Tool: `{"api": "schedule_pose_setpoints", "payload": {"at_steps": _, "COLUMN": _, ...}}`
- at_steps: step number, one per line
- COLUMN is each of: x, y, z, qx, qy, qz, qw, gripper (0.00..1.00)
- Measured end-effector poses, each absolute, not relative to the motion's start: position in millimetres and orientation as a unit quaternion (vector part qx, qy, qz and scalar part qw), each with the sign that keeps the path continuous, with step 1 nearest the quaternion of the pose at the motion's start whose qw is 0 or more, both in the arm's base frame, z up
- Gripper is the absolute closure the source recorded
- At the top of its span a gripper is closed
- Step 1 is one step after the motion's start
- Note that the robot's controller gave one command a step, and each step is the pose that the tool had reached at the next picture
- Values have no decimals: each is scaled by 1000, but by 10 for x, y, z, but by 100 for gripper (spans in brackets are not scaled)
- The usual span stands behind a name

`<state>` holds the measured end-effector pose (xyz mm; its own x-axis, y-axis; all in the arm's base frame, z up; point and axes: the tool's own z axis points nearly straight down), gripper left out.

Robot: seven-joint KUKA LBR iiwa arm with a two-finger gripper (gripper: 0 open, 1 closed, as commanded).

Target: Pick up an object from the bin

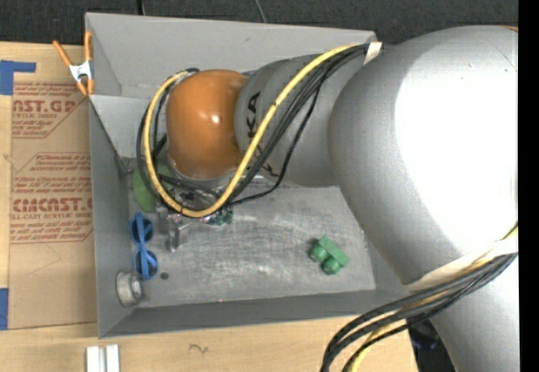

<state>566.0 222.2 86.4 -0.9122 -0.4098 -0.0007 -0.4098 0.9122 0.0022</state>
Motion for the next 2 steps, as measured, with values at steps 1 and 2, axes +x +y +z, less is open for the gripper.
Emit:
{"api": "schedule_pose_setpoints", "payload": {"at_steps": 1, "x": 5655, "y": 2215, "z": 864, "qx": -209, "qy": 978, "qz": 1, "qw": -2, "gripper": 0}}
{"api": "schedule_pose_setpoints", "payload": {"at_steps": 2, "x": 5009, "y": 2490, "z": 1068, "qx": -344, "qy": 939, "qz": 1, "qw": 0, "gripper": 0}}
